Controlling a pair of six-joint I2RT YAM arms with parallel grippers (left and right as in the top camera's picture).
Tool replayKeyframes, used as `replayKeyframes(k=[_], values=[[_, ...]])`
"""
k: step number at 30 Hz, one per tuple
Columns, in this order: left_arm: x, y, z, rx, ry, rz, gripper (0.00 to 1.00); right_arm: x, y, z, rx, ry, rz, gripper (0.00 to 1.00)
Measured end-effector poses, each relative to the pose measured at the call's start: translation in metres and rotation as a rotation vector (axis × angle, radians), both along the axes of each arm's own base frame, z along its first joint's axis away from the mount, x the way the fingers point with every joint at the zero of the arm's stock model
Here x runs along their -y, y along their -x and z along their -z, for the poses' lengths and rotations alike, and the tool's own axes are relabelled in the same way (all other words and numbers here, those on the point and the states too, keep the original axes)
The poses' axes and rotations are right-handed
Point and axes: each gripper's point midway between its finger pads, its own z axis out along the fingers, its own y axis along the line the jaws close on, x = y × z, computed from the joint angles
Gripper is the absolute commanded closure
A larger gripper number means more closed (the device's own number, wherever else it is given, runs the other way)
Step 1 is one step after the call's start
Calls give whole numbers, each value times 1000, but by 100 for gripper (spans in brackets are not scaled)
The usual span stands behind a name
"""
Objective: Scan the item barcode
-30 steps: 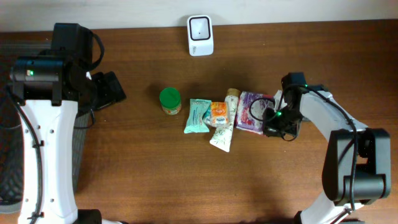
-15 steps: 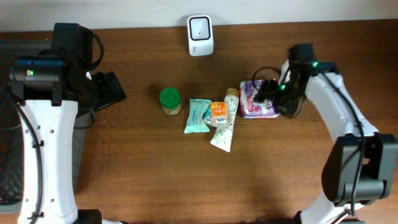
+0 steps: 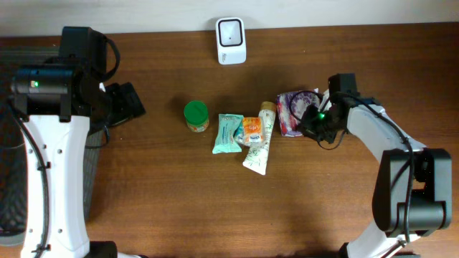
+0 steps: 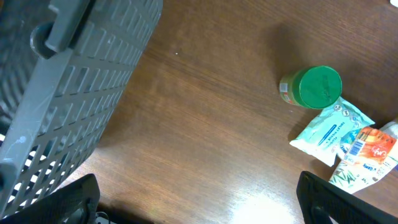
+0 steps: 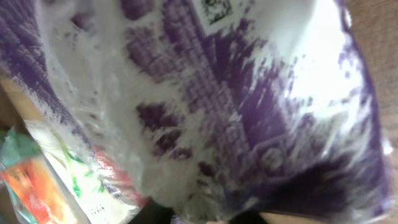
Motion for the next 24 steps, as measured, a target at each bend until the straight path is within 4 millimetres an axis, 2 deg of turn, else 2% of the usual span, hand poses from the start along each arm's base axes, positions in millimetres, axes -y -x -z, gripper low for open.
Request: replayKeyframes(k=[3, 6, 9, 10, 11, 12, 13, 14, 18, 24], values=[[0, 0, 0, 0, 0, 0, 1, 12, 7, -4, -5, 7, -73, 96], [0, 1, 0, -3, 0, 0, 1, 33, 12, -31, -5, 13, -199, 96], [0, 0, 0, 0, 0, 0, 1, 30, 24, -56, 9, 11, -391, 96], [0, 0, 0, 0, 0, 0, 1, 28, 24, -61, 44, 23, -482, 91], [0, 0, 0, 0, 0, 0, 1, 27, 25, -60, 56, 35, -528, 58], [0, 0, 0, 0, 0, 0, 1, 27, 26, -60, 61, 43, -551, 17], [0, 0, 0, 0, 0, 0, 1, 29, 25, -59, 65, 55, -559, 1], [0, 0, 0, 0, 0, 0, 1, 32, 23, -58, 62, 76, -548, 1], [0, 0, 0, 0, 0, 0, 1, 62, 25, -50, -74, 174, -284, 1], [0, 0, 0, 0, 0, 0, 1, 80, 45, -46, -206, 131, -79, 1]])
